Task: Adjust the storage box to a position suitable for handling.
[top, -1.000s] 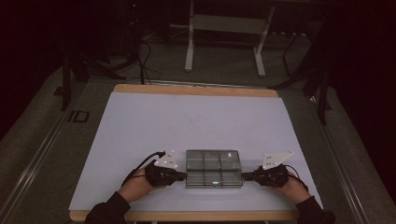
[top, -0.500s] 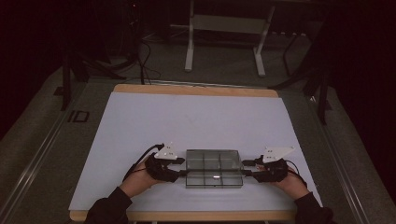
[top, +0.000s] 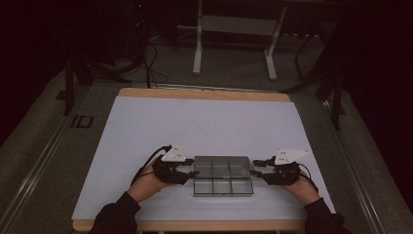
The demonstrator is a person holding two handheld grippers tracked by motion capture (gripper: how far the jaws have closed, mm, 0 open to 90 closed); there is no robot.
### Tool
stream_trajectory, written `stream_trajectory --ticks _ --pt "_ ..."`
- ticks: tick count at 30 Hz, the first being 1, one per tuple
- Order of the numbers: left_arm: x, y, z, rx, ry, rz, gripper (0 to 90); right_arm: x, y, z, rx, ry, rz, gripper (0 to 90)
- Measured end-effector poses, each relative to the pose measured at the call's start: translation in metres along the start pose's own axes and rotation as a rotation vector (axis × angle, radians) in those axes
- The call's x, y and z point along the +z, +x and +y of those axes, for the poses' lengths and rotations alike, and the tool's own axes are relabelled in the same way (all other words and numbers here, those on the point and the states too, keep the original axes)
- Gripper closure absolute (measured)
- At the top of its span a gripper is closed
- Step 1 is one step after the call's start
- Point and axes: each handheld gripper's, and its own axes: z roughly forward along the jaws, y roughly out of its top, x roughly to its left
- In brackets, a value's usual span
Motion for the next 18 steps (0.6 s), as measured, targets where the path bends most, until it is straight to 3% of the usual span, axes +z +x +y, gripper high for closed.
stream_trajectory --ticks 8,11,18 --pt "-0.003 0.001 0.005 0.018 -0.017 0.016 60.0 0.001 0.000 0.007 -0.019 -0.015 -0.012 61.5" --pt "-0.002 0.002 0.007 0.029 -0.032 0.044 63.3 0.000 -0.002 0.009 -0.009 -0.038 -0.023 65.2" --pt "-0.001 0.009 0.009 0.018 -0.058 0.059 66.3 0.001 -0.005 0.013 0.004 -0.076 -0.063 69.2"
